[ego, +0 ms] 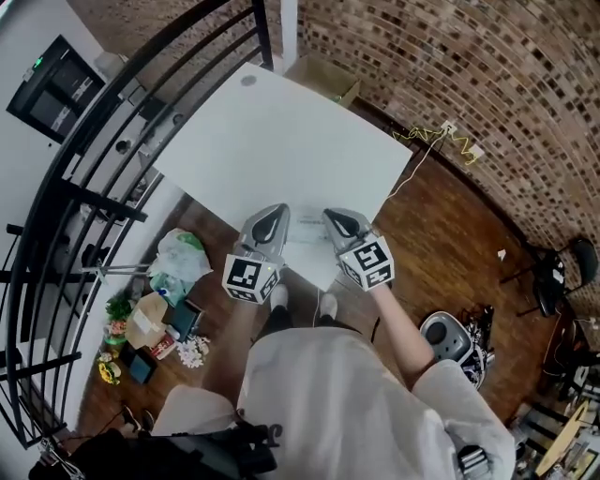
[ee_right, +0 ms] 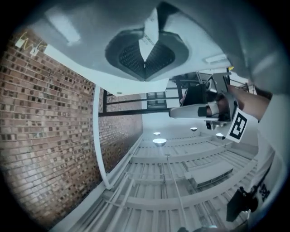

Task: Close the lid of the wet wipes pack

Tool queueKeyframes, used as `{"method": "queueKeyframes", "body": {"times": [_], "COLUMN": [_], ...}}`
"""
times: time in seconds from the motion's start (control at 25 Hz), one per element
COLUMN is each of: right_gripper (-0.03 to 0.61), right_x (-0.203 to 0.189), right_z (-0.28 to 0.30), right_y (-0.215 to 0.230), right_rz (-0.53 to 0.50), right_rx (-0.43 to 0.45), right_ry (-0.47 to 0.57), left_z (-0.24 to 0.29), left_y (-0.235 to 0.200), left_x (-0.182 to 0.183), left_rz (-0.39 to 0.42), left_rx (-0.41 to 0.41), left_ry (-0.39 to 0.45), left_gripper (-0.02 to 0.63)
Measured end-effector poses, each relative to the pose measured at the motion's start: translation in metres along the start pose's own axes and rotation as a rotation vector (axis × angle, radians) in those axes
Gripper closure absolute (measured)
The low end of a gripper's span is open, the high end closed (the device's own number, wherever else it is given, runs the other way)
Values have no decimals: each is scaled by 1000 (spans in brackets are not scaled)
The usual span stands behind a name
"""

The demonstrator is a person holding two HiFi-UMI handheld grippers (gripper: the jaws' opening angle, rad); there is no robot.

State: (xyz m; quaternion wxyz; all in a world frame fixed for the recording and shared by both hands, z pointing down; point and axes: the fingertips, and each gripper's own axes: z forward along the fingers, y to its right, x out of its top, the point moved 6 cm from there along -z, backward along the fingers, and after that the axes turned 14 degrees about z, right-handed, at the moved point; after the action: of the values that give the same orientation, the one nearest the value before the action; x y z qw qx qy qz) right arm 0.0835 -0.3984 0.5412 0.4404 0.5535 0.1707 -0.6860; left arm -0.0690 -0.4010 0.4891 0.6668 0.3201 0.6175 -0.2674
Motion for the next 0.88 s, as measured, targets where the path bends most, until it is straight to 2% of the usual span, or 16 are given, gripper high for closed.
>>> {"method": "queueKeyframes", "body": {"times": [0.16, 0.44, 0.68, 0.8, 0.88], "right_gripper": [589, 589, 589, 589, 589], "right_x": [-17, -45, -68, -85, -93], "right_z": [32, 60, 74, 81, 85], "right_y": [20, 23, 11, 7, 6], "right_rz": [-86, -177, -365, -425, -424], "right_rx": [60, 252, 409, 449, 462], "right_ry": [-172, -513, -922, -1084, -1141], "left_z": [13, 14, 6, 1, -3], "left_y": [-8, -9, -14, -16, -16], "left_x": [-6, -9, -12, -12, -12], "left_rz": [14, 29, 27, 26, 27], "left_rx": [-24, -63, -52, -42, -37], "left_ry": [-15, -22, -35, -42, -43], "left_gripper": [598, 598, 598, 598, 598]}}
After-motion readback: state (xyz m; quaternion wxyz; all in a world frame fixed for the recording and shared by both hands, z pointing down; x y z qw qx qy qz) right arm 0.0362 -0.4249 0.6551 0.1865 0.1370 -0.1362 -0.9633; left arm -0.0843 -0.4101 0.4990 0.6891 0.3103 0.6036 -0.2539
